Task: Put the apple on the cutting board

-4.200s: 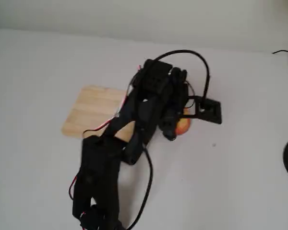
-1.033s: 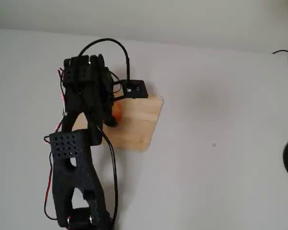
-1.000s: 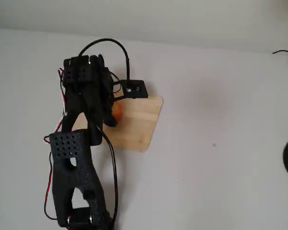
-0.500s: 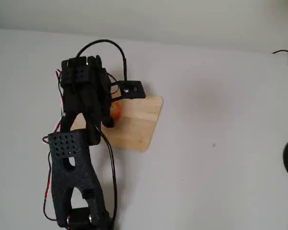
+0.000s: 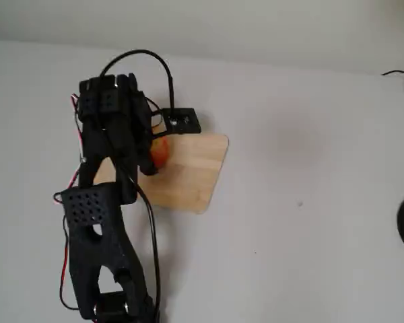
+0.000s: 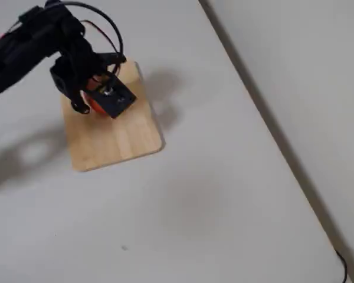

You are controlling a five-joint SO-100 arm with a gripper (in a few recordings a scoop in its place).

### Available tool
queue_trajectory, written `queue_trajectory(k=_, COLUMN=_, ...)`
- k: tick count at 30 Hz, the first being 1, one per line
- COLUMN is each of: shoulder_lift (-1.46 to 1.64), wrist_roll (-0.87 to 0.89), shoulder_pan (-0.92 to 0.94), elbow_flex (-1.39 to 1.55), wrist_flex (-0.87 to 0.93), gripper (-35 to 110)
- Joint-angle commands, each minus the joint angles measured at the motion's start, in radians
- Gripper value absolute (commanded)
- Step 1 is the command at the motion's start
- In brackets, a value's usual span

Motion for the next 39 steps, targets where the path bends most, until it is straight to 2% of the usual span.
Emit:
queue_trajectory(k=1, shoulder_lift=0.193, wrist_roll=-0.014, shoulder_pan=-0.028, elbow_flex=0.052, wrist_flex=0.048, gripper=66)
queue_trajectory(k=12, shoulder_lift=0.511, wrist_roll=-0.034, shoulder_pan=-0.032, elbow_flex=0.337, wrist_flex=0.049, gripper=66)
queue_trajectory(k=21, shoulder_lift=0.930, wrist_roll=-0.032, shoulder_pan=0.026, elbow_flex=0.624, wrist_flex=0.046, gripper=60)
queue_trajectory(k=26, shoulder_lift=1.175, wrist_roll=-0.021, shoulder_pan=0.161, elbow_flex=0.761, wrist_flex=0.037, gripper=45)
queue_trajectory(k=30, shoulder_lift=1.397, wrist_roll=-0.002, shoulder_pan=0.295, elbow_flex=0.933, wrist_flex=-0.029, gripper=23)
queue_trajectory(k=32, shoulder_lift=1.532, wrist_roll=0.067, shoulder_pan=0.377, elbow_flex=1.062, wrist_flex=-0.098, gripper=15)
queue_trajectory(k=33, shoulder_lift=1.603, wrist_roll=0.120, shoulder_pan=0.428, elbow_flex=1.141, wrist_flex=-0.146, gripper=13)
queue_trajectory(k=39, shoulder_lift=1.985, wrist_roll=0.066, shoulder_pan=0.502, elbow_flex=1.701, wrist_flex=-0.379, gripper=7)
